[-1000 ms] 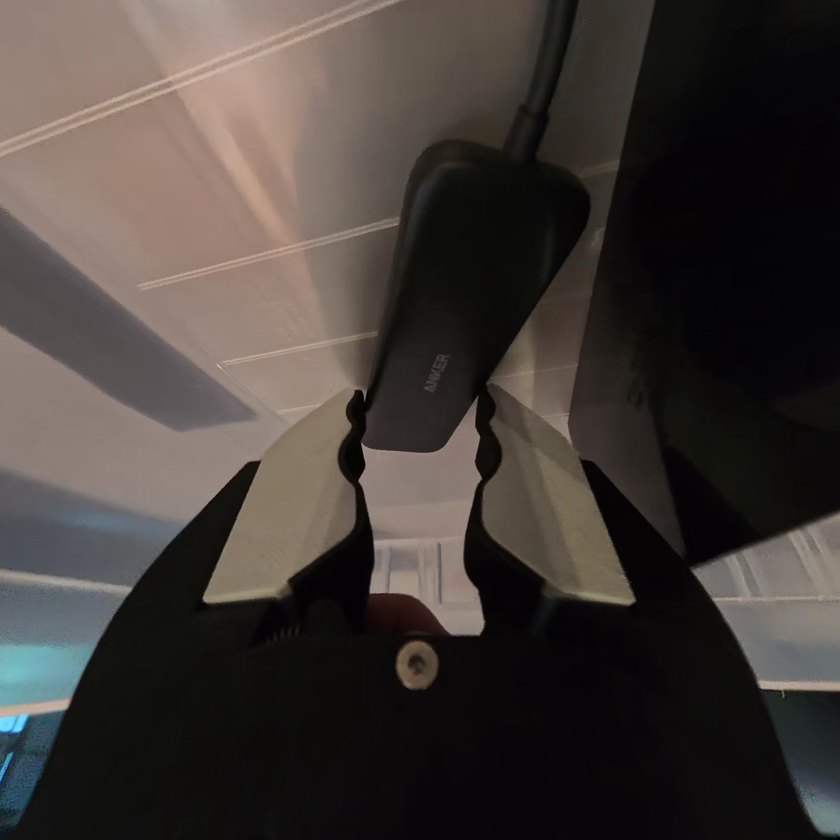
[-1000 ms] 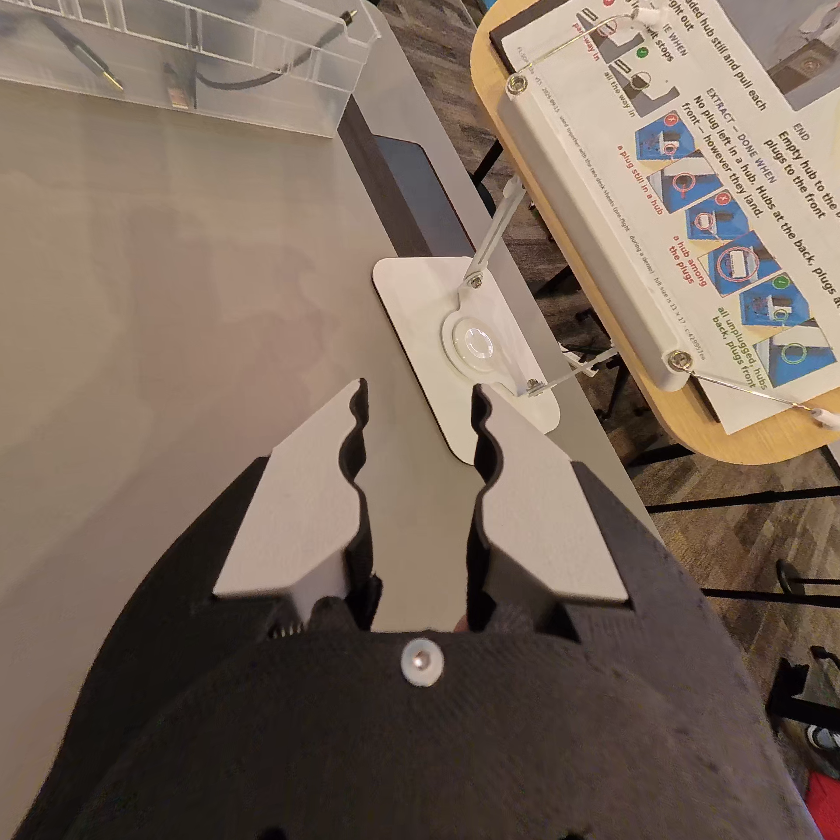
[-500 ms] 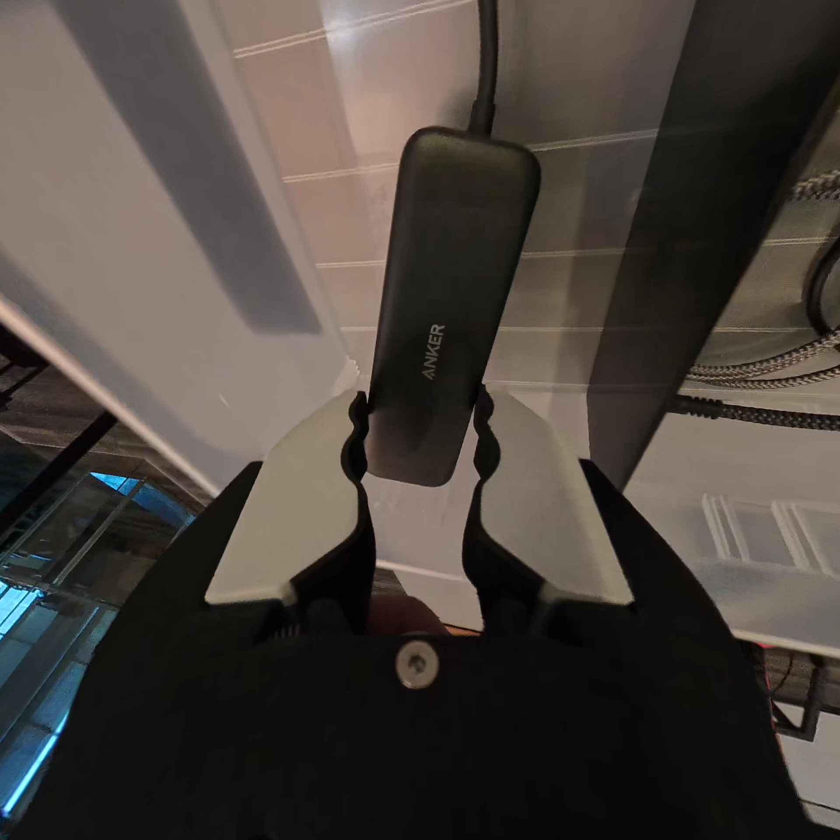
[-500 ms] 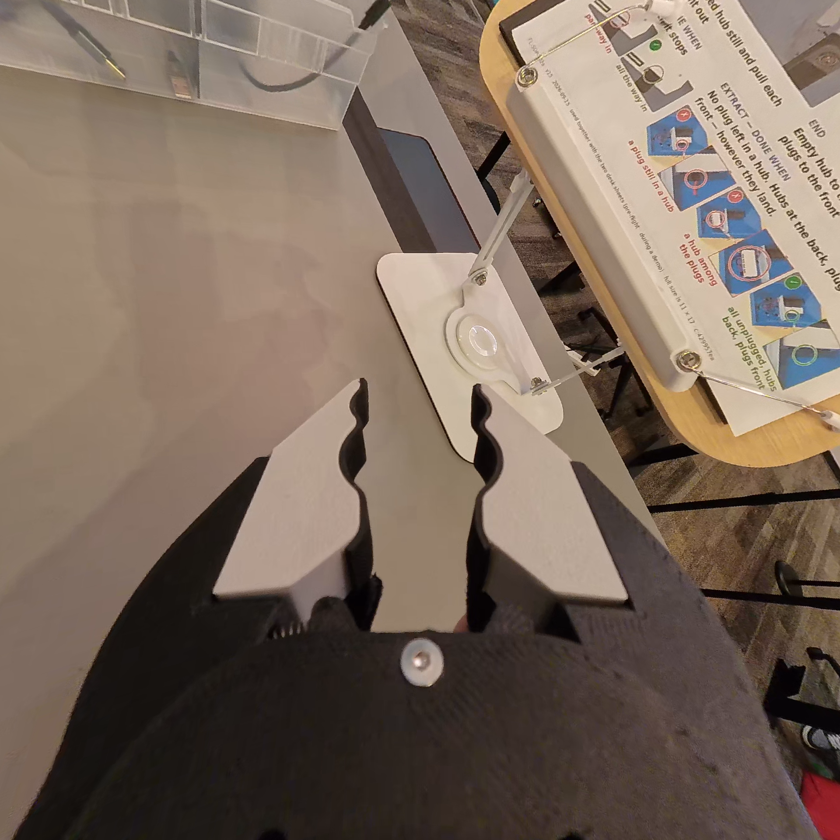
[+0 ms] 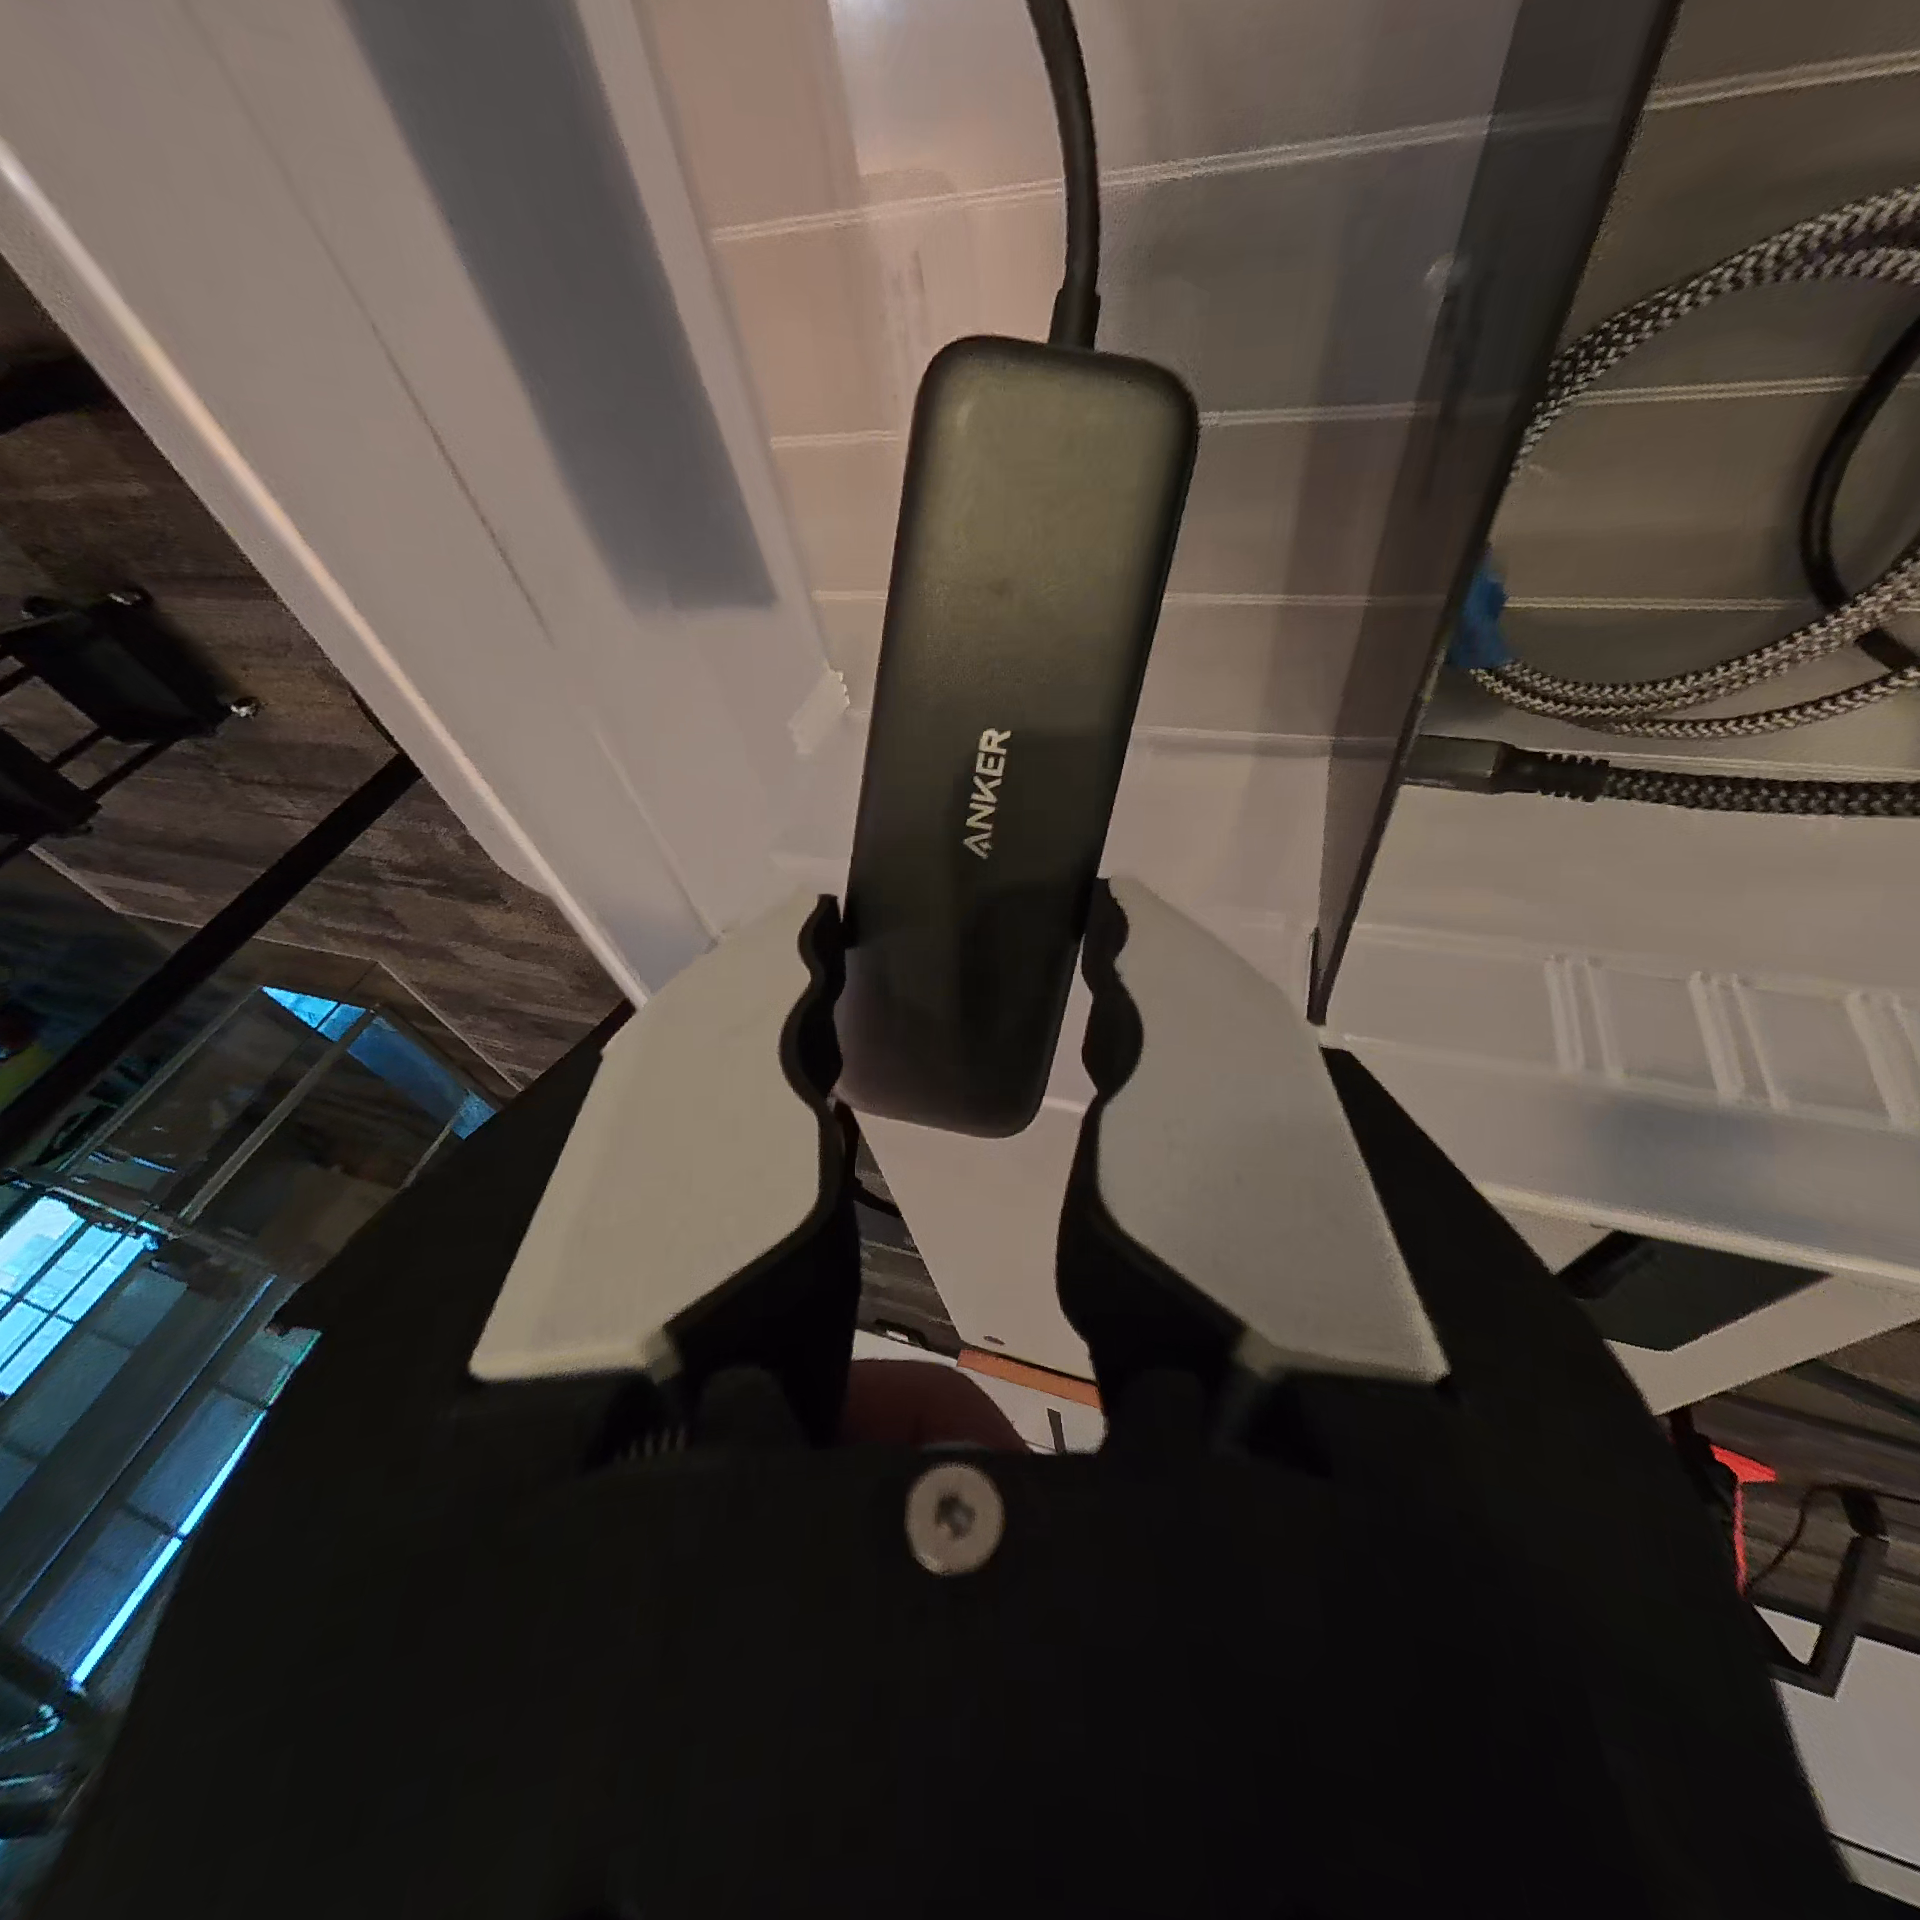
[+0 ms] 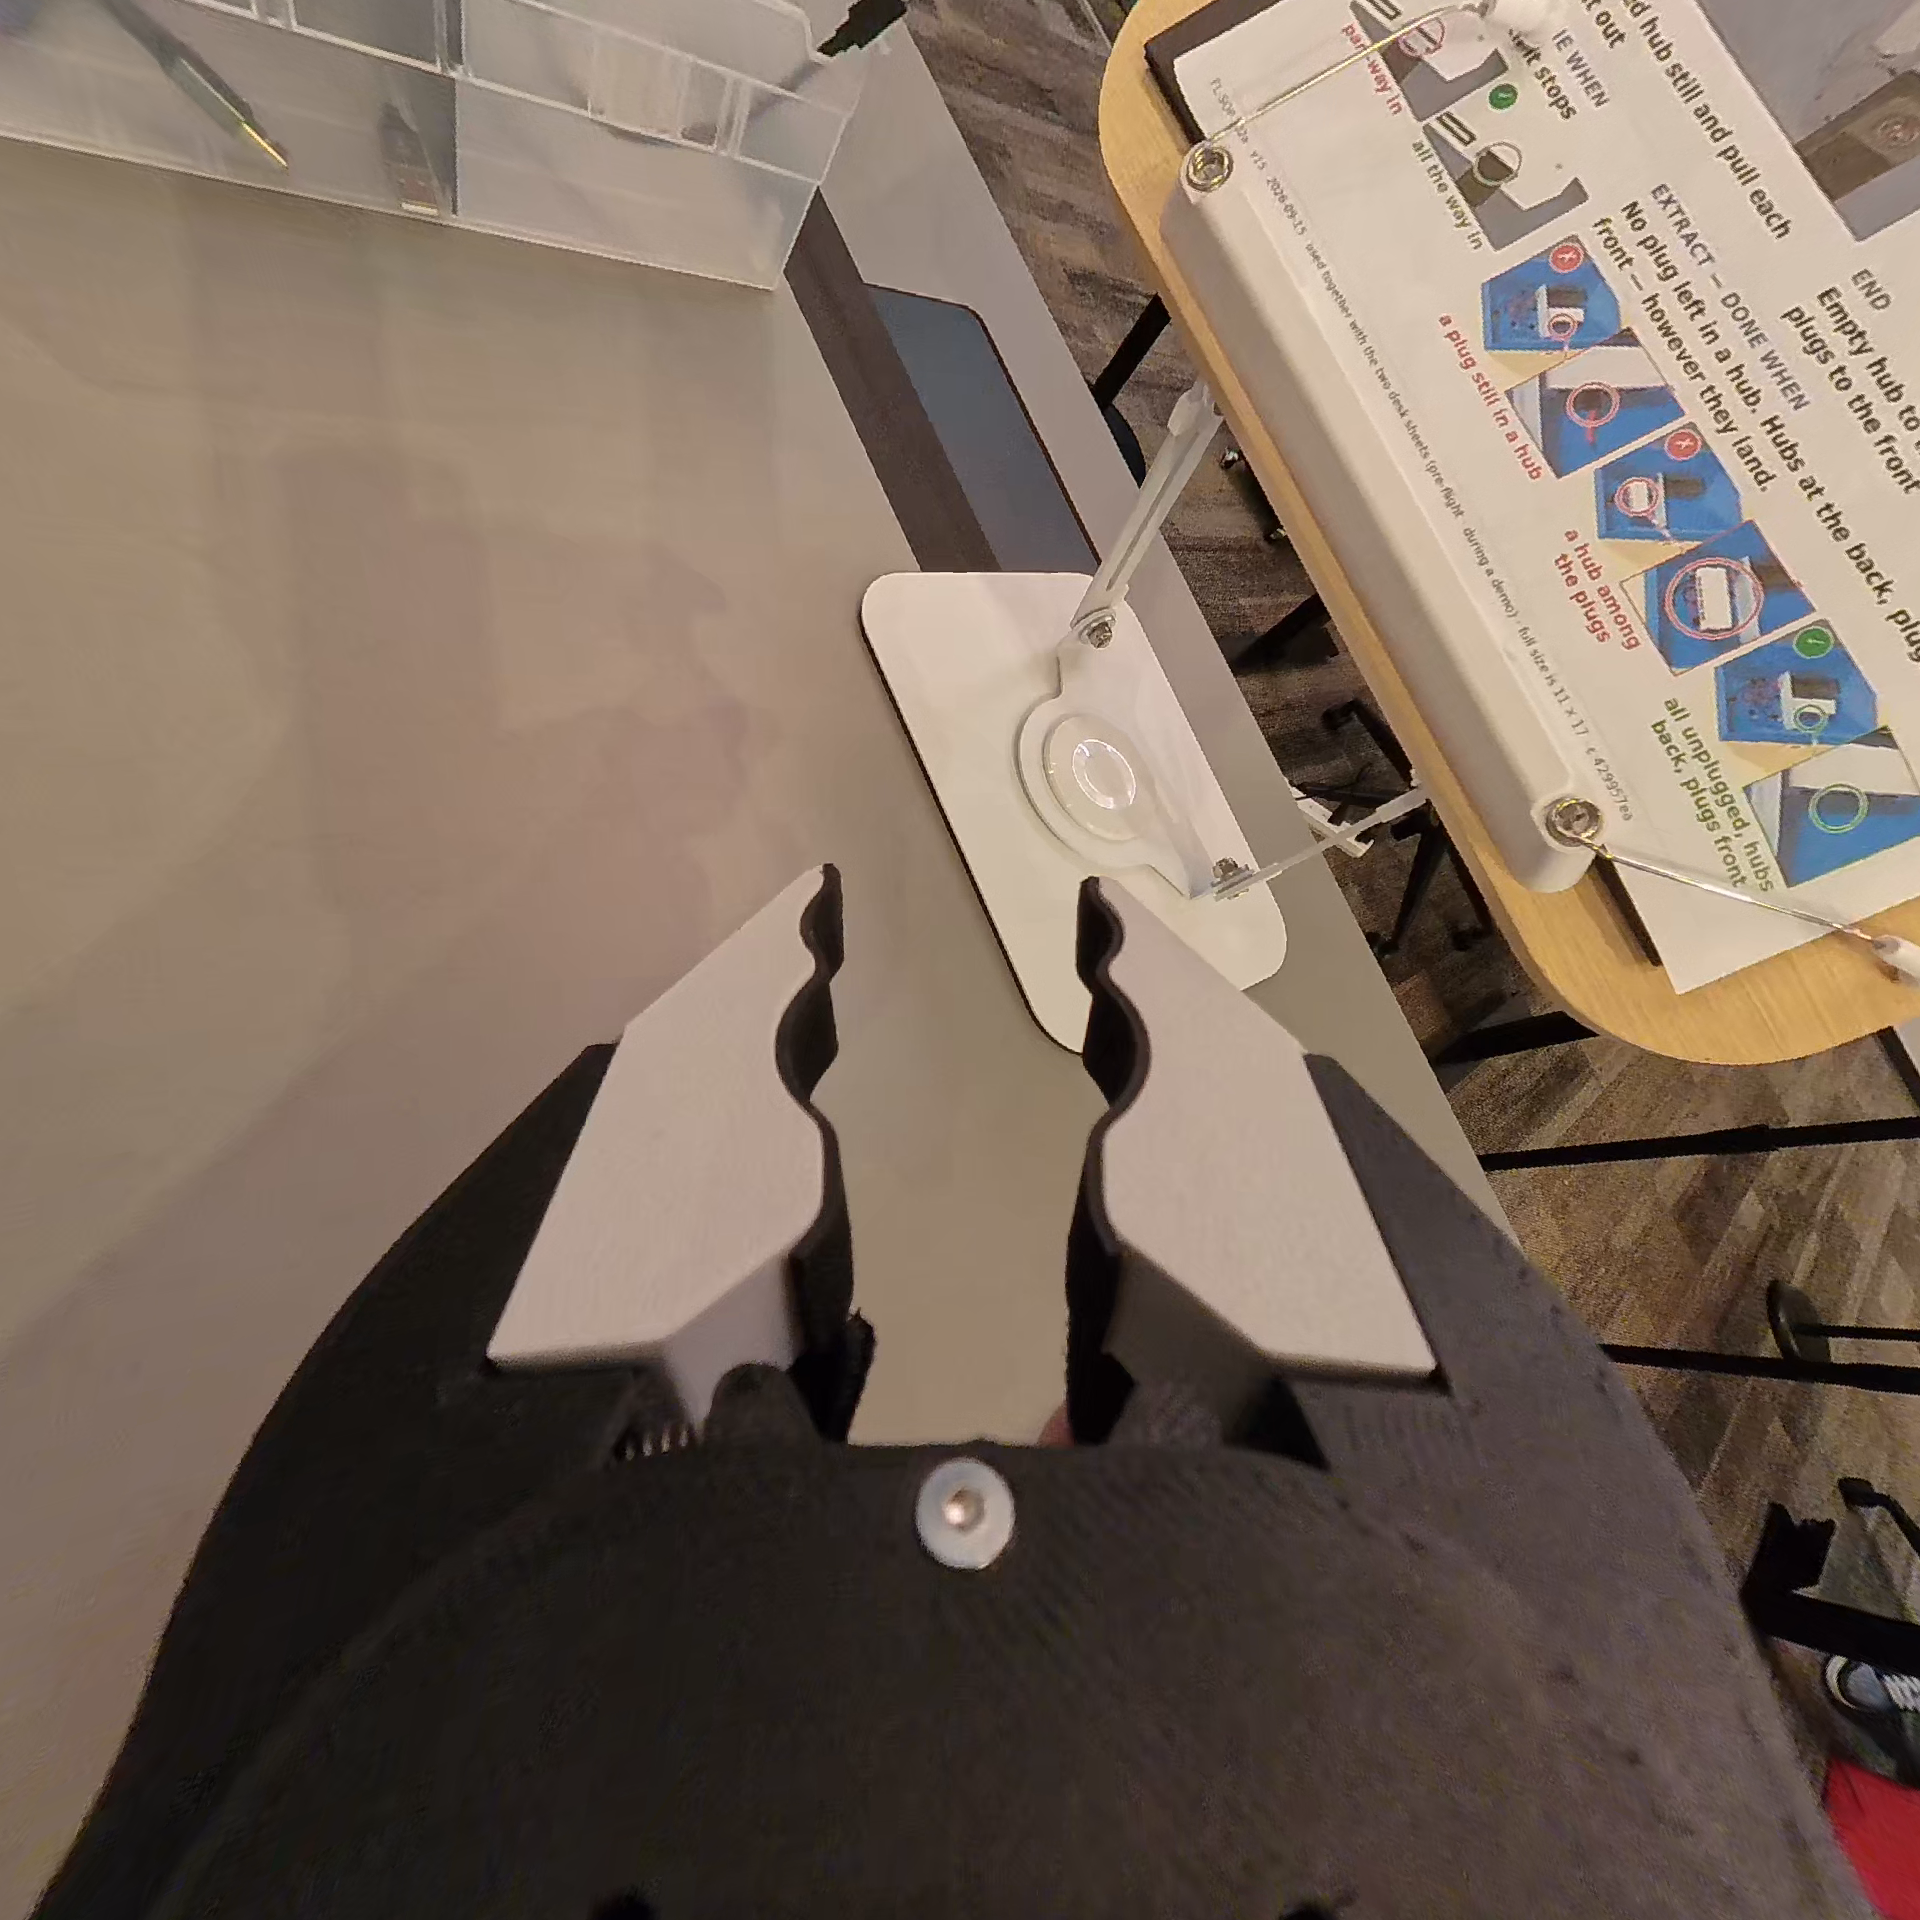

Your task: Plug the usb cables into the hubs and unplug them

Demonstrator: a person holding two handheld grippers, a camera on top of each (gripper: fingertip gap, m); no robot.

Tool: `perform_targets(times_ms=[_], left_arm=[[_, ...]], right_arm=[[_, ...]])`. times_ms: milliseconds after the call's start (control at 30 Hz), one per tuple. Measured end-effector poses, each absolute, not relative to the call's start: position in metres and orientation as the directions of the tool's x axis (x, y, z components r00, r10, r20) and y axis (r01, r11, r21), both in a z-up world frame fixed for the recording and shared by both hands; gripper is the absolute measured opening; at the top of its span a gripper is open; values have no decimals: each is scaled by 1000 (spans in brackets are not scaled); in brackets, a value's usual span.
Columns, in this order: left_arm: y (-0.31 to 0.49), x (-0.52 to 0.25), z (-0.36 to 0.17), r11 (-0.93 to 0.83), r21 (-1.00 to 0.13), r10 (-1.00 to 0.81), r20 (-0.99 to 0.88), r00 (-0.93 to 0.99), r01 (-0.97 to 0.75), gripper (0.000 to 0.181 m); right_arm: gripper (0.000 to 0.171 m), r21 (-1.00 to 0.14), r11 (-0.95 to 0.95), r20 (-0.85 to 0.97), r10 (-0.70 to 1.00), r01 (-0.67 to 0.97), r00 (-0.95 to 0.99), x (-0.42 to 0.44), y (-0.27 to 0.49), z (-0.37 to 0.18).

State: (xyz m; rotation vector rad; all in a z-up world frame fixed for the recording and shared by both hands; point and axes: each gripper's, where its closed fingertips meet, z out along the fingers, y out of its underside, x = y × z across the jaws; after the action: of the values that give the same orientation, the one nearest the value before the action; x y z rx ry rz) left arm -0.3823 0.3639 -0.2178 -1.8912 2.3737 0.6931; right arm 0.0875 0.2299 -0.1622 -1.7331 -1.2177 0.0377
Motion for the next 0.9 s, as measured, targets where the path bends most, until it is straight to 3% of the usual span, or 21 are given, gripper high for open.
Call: perform_targets(times_ms=[467, 600, 900], left_arm=[[359, -387, -175, 88, 279, -868, -450, -211, -956, 44], [352, -386, -164, 59, 205, -860, -487, -154, -977, 44], [318, -396, -177, 10, 129, -903, -426, -65, -992, 44]], right_arm=[[43, -716, -6, 476, 728, 698, 494, 88, 228, -157], [43, -720, 1, 476, 729, 694, 492, 87, 227, -155], [42, -725, 10, 469, 739, 688, 484, 82, 224, -155]])
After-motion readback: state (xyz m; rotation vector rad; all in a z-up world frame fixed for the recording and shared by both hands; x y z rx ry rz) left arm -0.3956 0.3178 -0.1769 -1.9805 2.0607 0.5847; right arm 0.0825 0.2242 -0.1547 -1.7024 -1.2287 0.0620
